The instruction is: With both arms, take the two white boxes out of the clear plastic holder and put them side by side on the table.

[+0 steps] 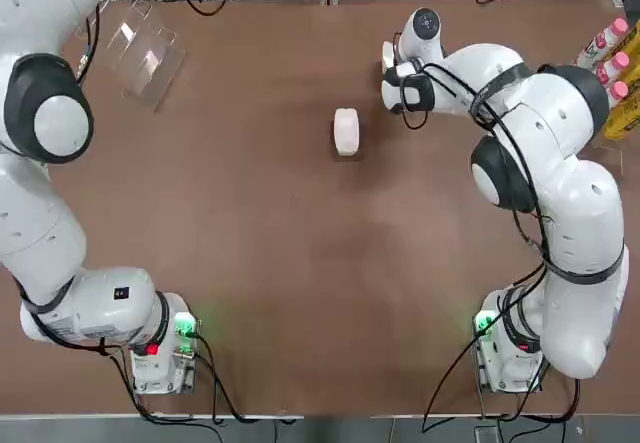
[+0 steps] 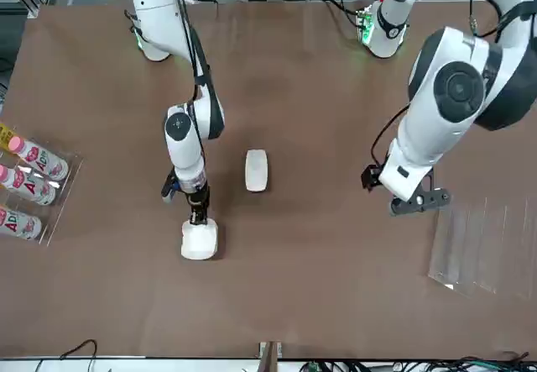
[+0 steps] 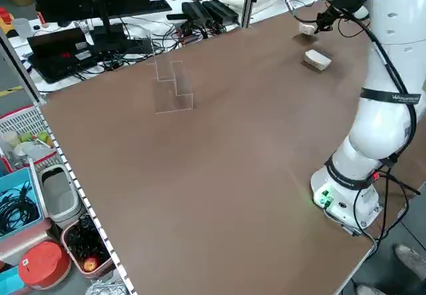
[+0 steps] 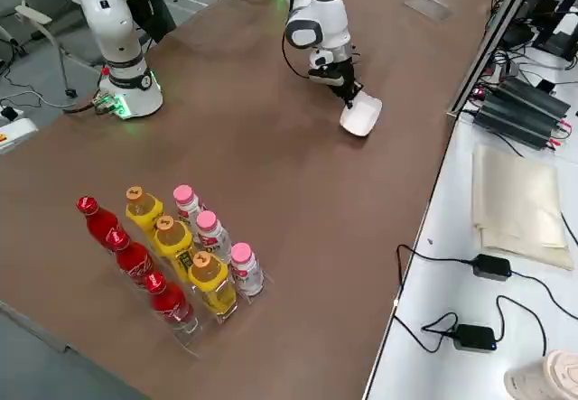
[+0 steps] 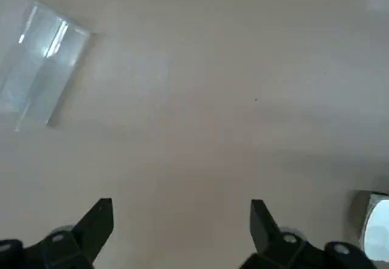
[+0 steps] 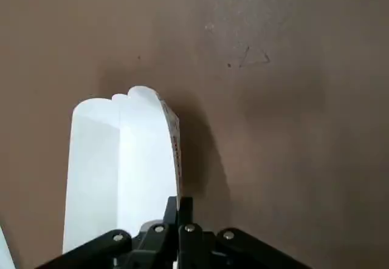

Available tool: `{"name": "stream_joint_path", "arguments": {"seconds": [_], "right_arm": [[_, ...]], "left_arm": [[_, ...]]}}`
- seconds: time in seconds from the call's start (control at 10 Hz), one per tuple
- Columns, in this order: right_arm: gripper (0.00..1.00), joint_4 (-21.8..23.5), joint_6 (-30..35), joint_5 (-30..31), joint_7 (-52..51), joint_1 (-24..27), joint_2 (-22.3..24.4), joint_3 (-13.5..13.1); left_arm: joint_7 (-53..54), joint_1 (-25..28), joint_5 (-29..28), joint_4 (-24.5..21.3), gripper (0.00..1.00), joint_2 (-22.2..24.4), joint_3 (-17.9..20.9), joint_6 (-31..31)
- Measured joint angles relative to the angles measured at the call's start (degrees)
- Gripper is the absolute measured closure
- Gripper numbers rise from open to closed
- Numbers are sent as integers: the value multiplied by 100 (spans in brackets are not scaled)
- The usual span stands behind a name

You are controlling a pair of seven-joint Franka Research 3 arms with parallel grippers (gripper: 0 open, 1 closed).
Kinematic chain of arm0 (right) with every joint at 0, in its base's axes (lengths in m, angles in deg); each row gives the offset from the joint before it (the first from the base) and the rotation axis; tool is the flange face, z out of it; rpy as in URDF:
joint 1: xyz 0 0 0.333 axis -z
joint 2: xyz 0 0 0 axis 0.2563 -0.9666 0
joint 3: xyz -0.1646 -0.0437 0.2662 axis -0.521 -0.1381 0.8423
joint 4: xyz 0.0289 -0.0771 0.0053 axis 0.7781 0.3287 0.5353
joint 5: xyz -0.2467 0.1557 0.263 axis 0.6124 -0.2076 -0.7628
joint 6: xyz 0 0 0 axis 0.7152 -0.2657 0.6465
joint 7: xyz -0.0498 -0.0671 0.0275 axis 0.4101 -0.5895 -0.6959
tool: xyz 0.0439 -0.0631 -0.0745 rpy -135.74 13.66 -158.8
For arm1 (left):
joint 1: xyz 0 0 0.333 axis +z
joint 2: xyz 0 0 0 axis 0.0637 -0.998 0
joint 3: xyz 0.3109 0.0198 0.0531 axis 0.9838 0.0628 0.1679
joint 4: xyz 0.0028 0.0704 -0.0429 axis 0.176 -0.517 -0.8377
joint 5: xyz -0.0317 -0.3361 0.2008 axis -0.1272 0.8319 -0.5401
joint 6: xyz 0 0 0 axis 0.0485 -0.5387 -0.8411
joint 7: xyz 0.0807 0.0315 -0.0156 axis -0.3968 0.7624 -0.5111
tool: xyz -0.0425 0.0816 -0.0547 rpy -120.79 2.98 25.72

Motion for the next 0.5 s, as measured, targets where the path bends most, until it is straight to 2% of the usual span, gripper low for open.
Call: {"name": "stream_joint_path", "arguments": {"seconds": [0.2, 0.4, 0.5], "right_arm": [[97, -19, 0, 0, 39, -15, -28, 5], [88, -57, 0, 1, 45, -15, -32, -3], [79, -73, 0, 1, 45, -15, -32, -4]], "left_arm": [[446, 175, 33, -101, 0, 197, 110, -7], [1169, 131, 687, -180, 0, 571, 773, -9], [1576, -1, 1007, -235, 0, 813, 1234, -19]]}}
